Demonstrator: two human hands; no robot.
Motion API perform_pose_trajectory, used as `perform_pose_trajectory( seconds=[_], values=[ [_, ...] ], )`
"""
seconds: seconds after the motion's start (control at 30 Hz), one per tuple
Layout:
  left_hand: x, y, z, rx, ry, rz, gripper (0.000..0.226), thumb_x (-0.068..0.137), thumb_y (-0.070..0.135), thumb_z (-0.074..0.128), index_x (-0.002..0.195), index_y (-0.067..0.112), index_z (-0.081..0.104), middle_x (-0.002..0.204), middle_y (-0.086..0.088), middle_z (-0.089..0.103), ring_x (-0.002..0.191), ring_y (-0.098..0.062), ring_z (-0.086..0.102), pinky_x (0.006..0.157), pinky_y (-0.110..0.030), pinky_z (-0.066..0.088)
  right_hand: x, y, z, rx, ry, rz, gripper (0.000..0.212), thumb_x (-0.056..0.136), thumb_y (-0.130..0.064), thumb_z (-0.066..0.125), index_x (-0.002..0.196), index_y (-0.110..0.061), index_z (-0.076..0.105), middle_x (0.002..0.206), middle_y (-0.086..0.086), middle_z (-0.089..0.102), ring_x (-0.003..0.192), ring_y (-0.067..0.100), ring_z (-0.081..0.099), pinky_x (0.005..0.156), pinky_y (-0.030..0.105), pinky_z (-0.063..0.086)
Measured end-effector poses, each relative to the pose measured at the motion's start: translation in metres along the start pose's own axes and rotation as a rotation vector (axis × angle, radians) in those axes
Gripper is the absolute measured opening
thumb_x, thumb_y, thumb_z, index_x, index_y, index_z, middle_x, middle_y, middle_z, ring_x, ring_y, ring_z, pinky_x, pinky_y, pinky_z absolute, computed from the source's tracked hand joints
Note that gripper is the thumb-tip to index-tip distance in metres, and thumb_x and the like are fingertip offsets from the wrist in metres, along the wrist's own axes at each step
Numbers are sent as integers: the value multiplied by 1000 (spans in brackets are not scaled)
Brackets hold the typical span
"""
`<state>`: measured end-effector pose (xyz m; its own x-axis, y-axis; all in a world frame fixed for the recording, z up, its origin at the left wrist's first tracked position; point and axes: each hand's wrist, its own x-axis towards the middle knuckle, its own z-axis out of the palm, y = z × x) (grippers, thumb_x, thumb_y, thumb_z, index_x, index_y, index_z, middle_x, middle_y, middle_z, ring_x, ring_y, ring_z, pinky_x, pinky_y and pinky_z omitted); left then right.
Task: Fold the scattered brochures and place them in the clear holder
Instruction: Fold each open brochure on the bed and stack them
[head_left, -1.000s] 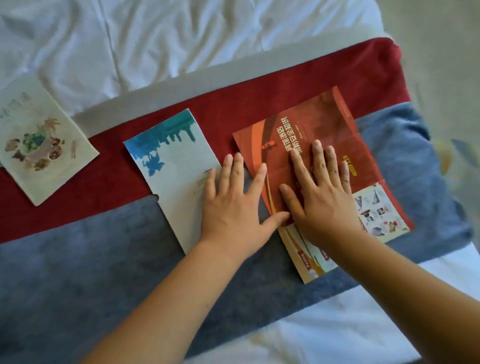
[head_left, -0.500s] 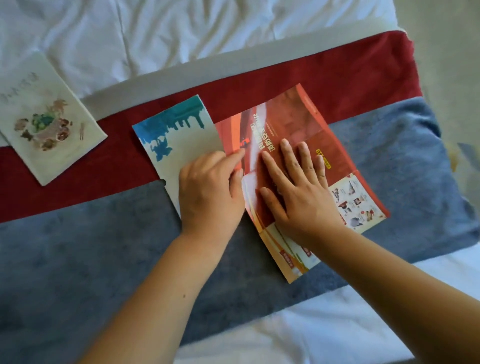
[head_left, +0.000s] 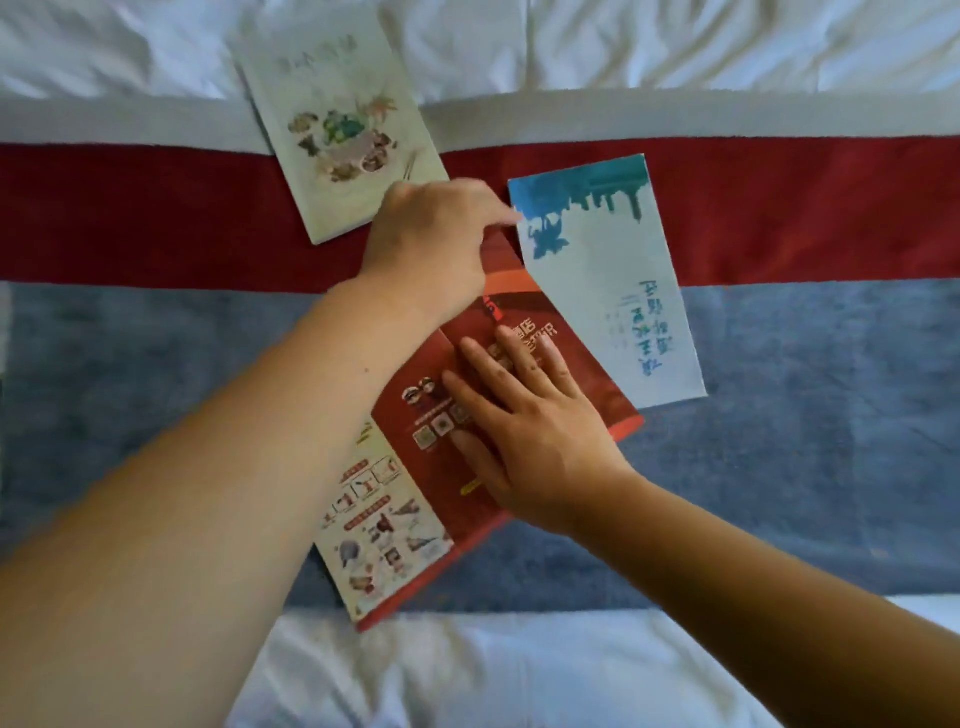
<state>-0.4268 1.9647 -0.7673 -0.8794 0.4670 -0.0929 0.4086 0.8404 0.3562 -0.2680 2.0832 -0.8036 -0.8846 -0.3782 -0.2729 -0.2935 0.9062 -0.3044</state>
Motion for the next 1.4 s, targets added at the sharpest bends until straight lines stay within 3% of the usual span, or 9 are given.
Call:
perform_pose_trajectory(
  seconds=[0.13, 0.3, 0.4, 0.5, 0.67, 0.83, 0.97, 1.17, 1.4],
  values=[
    [-35, -19, 8, -64, 43, -56, 47, 93, 4, 51, 132, 24, 68, 135, 3, 66, 124, -21, 60, 102, -41, 43, 9, -11, 13, -28, -21, 95, 63, 106, -61, 21, 165, -38, 15, 174, -3, 4, 160, 26, -6, 129, 48, 4],
    [-110, -39, 29, -68, 82, -188, 49, 98, 7, 52, 145, 18, 56, 160, -4, 41, 150, -27, 35, 121, -48, 29, 19, -37, 29, -68, 21, 226, 69, 103, -68, 15, 165, -38, 9, 174, -2, 1, 160, 31, 5, 118, 46, 19],
    [-143, -55, 40, -30, 42, -264, 51, 104, 25, 46, 155, 22, 41, 169, -3, 22, 156, -25, 18, 125, -48, 19, 26, -51, 33, -100, 3, 296, 69, 104, -64, 10, 165, -35, -1, 174, 1, -8, 158, 34, 10, 114, 46, 24],
    [-171, -77, 47, 56, 19, -309, 59, 106, 43, 39, 161, 24, 29, 171, -4, 15, 158, -25, 11, 127, -49, 13, 32, -63, 37, -63, -6, 333, 69, 103, -63, 4, 163, -35, -15, 171, 1, -22, 158, 34, 4, 111, 43, 15],
    [-193, -101, 48, 115, 79, -405, 71, 101, 58, 29, 163, 24, 17, 171, -10, 7, 158, -31, 5, 124, -53, 12, 36, -86, 40, -77, 33, 348, 76, 103, -68, 15, 166, -29, 1, 174, 6, -8, 153, 39, 15, 113, 47, 27],
    [-202, -118, 51, 126, 75, -418, 81, 100, 66, 22, 164, 19, 8, 171, -11, 1, 158, -29, 3, 125, -52, 8, 41, -89, 47, -99, 156, 346, 74, 102, -66, 28, 164, -27, 20, 173, 12, 0, 155, 36, 10, 113, 46, 14],
    [-203, -121, 53, 68, 86, -385, 85, 99, 66, 19, 163, 12, 4, 171, -12, -2, 158, -26, -2, 127, -50, 1, 48, -74, 44, 67, 347, 304, 60, 104, -51, 39, 155, -20, 36, 173, 12, 4, 160, 27, 0, 122, 46, 13],
    [-187, -117, 44, 46, 136, -368, 93, 96, 76, 16, 163, 12, 10, 171, -13, 5, 158, -27, 5, 127, -51, 3, 65, -69, 41, -37, 268, 301, 76, 106, -59, 25, 166, -15, 12, 173, 10, 3, 160, 26, -4, 129, 44, -2],
    [-147, -116, 33, -192, 105, -387, 93, 94, 74, 21, 164, 15, 7, 172, -8, -1, 158, -21, -6, 127, -46, -4, 67, -67, 42, -62, 273, 271, 77, 106, -61, 23, 166, -16, 9, 173, 13, -2, 160, 28, -7, 129, 48, -1]
  ],
)
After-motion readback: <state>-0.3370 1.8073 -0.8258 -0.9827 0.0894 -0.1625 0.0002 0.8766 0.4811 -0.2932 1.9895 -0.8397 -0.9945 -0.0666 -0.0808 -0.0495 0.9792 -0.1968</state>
